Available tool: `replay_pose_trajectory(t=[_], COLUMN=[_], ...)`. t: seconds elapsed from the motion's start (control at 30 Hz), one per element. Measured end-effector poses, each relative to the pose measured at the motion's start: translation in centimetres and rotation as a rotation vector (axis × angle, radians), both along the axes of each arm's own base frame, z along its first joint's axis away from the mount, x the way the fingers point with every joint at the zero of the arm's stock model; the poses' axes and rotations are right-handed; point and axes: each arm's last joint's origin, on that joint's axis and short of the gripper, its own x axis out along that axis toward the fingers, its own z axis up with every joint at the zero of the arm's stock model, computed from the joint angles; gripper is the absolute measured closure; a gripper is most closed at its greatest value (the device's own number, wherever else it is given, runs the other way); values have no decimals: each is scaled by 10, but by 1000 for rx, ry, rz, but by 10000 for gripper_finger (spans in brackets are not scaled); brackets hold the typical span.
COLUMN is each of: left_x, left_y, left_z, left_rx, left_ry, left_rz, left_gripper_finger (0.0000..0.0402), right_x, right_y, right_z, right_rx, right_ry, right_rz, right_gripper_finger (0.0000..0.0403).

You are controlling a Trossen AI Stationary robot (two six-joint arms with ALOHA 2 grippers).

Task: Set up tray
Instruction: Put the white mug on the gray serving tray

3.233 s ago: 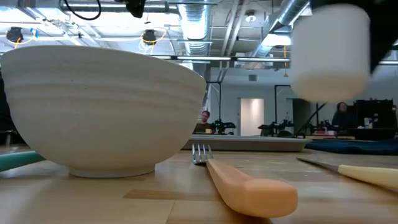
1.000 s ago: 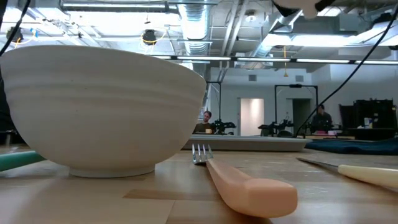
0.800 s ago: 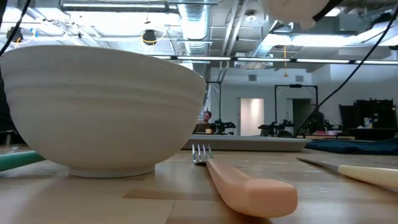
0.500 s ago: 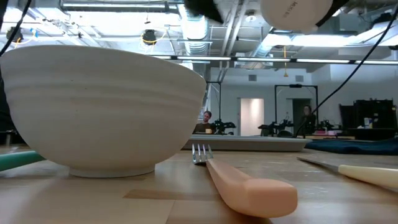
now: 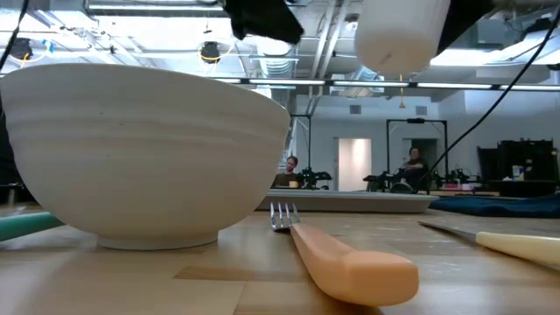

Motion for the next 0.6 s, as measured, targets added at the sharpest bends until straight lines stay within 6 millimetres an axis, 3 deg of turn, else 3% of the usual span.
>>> replay_pose_trajectory(t=[0.1,0.23,0.6], left_x=[-19,-33,-34], left_y=[8,18,29], left_z=[4,2,4], left_rx=[-26,51,1], left_ry=[-162,-209,-230], left_rz=[24,67,125], left_gripper_finger=[290,290,290], right_x=[1,2,2], right_y=[-4,-9,-14], right_z=[0,0,0], right_rx=[0,0,4], right_ry=[2,1,0], right_rz=[-16,-39,-76], right_gripper_finger=[356,356,356])
